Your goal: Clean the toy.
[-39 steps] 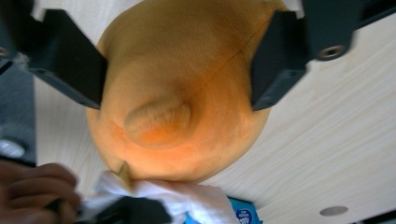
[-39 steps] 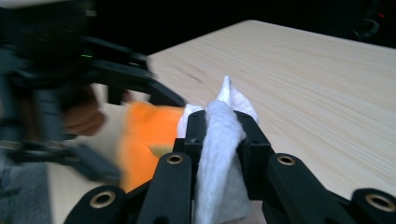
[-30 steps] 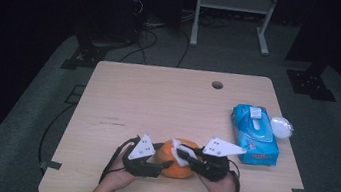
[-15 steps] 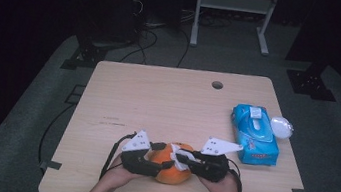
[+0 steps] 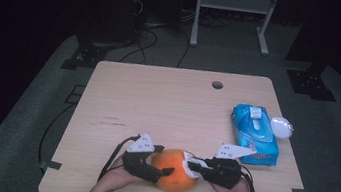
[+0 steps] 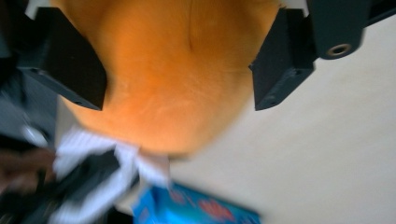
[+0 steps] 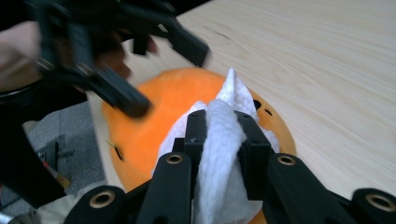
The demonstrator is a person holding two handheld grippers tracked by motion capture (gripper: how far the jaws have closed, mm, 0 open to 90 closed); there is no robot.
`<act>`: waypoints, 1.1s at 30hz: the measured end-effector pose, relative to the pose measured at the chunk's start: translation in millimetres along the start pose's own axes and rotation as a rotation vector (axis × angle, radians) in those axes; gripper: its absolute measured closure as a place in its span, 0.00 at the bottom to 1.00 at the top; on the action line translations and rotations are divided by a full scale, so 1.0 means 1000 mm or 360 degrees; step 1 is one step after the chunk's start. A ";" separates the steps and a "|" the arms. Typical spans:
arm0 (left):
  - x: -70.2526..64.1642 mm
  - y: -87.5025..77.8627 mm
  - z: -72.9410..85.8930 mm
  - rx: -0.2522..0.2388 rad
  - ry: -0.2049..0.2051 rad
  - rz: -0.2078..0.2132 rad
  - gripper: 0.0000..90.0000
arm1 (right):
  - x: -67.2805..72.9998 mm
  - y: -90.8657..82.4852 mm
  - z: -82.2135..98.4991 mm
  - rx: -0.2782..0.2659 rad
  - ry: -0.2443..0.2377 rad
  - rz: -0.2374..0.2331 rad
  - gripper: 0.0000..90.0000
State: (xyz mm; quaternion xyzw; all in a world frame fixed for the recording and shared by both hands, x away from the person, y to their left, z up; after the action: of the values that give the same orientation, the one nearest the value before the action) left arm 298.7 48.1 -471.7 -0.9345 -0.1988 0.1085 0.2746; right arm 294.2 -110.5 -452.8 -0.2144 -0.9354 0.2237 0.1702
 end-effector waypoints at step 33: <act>-0.009 0.001 0.004 0.0053 0.0174 -0.0010 0.28 | -0.021 0.001 0.005 -0.0002 0.0042 0.0131 0.85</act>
State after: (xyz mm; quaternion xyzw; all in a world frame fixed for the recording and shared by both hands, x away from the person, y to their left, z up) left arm 289.9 44.8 -474.8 -0.9337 -0.1845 0.0597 0.3009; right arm 309.9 -121.4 -462.1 -0.2557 -0.9236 0.2272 0.1729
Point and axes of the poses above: each handheld gripper's, and its own axes: y roughly forward along the jaws, z roughly out of its underside, x roughly to its left, the point moved 7 cm from there along y, roughly forward along the jaws, and after that the axes turned 2 degrees about x, right-handed, at the moved point
